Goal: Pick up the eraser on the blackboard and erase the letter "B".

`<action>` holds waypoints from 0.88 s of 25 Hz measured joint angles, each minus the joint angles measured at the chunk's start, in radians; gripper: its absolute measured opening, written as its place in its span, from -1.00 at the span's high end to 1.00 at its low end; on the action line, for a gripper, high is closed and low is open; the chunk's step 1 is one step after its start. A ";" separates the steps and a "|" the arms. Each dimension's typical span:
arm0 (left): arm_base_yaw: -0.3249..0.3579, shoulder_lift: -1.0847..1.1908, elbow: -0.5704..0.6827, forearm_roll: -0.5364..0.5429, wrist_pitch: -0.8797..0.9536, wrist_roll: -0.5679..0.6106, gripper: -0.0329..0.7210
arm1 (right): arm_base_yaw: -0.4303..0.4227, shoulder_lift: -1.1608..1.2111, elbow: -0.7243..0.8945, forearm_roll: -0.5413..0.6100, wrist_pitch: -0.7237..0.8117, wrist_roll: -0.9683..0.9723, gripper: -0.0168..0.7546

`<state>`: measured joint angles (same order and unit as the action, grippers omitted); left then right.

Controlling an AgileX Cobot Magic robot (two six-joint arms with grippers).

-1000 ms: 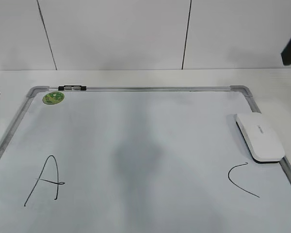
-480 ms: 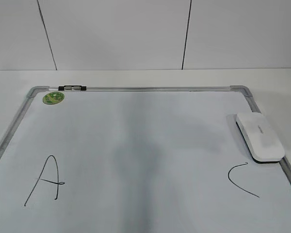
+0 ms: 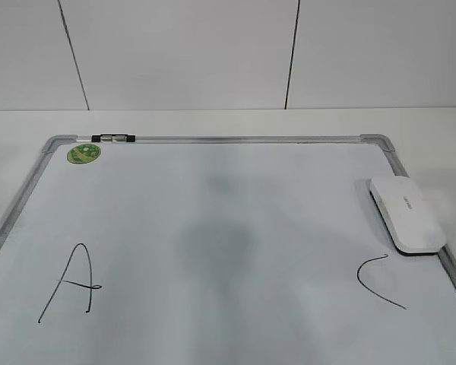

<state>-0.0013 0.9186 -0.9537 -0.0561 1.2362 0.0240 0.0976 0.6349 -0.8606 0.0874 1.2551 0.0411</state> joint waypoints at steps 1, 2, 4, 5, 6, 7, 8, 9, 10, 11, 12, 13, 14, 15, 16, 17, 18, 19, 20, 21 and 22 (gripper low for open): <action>0.000 -0.052 0.019 0.000 0.002 0.000 0.29 | 0.000 -0.024 0.014 -0.002 0.000 0.000 -0.48; 0.000 -0.097 0.041 0.003 0.007 0.000 0.29 | 0.000 -0.052 0.028 -0.004 0.002 0.000 -0.48; 0.000 -0.202 0.082 0.012 0.013 0.000 0.29 | 0.000 -0.101 0.052 -0.008 0.002 0.000 -0.48; 0.000 -0.257 0.095 0.013 0.014 0.000 0.29 | 0.000 -0.123 0.063 -0.010 0.003 0.000 -0.48; 0.000 -0.299 0.111 0.016 0.017 0.000 0.29 | 0.000 -0.152 0.078 -0.017 0.005 0.000 -0.48; 0.000 -0.348 0.127 0.016 0.018 0.000 0.29 | 0.000 -0.176 0.092 -0.023 0.004 0.000 -0.48; 0.000 -0.394 0.142 0.018 0.019 0.000 0.29 | 0.000 -0.196 0.105 -0.035 0.006 0.000 -0.47; 0.000 -0.430 0.160 0.018 0.023 0.000 0.29 | 0.000 -0.220 0.121 -0.044 0.006 0.000 -0.47; 0.000 -0.471 0.178 0.018 0.023 0.000 0.29 | 0.000 -0.246 0.138 -0.056 0.006 -0.003 -0.47; 0.000 -0.511 0.198 0.018 0.025 0.000 0.29 | 0.000 -0.268 0.154 -0.065 0.006 -0.009 -0.47; 0.000 -0.549 0.216 0.018 0.027 0.000 0.29 | 0.000 -0.296 0.173 -0.069 0.006 -0.017 -0.47; 0.000 -0.581 0.237 0.018 0.030 0.000 0.29 | 0.000 -0.324 0.194 -0.075 0.006 -0.022 -0.47; 0.000 -0.618 0.257 0.018 0.031 0.004 0.29 | 0.000 -0.353 0.215 -0.080 0.006 -0.030 -0.47; 0.000 -0.654 0.271 0.018 0.031 0.007 0.29 | 0.000 -0.377 0.231 -0.087 0.006 -0.041 -0.47; 0.000 -0.690 0.288 0.018 0.025 0.015 0.29 | 0.000 -0.405 0.249 -0.087 0.006 -0.041 -0.47; 0.000 -0.721 0.306 0.018 0.013 0.023 0.29 | 0.000 -0.428 0.265 -0.093 0.006 -0.047 -0.47; 0.000 -0.756 0.324 0.018 0.000 0.025 0.29 | 0.000 -0.456 0.286 -0.095 0.004 -0.049 -0.47; 0.000 -0.790 0.338 0.018 -0.013 0.029 0.29 | 0.000 -0.479 0.302 -0.097 0.001 -0.049 -0.47; 0.000 -0.817 0.354 0.018 -0.023 0.032 0.29 | 0.000 -0.506 0.315 -0.097 0.000 -0.050 -0.47; 0.000 -0.847 0.372 0.018 -0.034 0.033 0.29 | 0.000 -0.532 0.322 -0.097 -0.003 -0.050 -0.47; 0.000 -0.876 0.385 0.018 -0.042 0.034 0.29 | 0.000 -0.560 0.323 -0.098 -0.005 -0.050 -0.47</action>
<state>-0.0013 0.0427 -0.5684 -0.0384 1.1946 0.0577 0.0976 0.0751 -0.5373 -0.0102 1.2502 -0.0092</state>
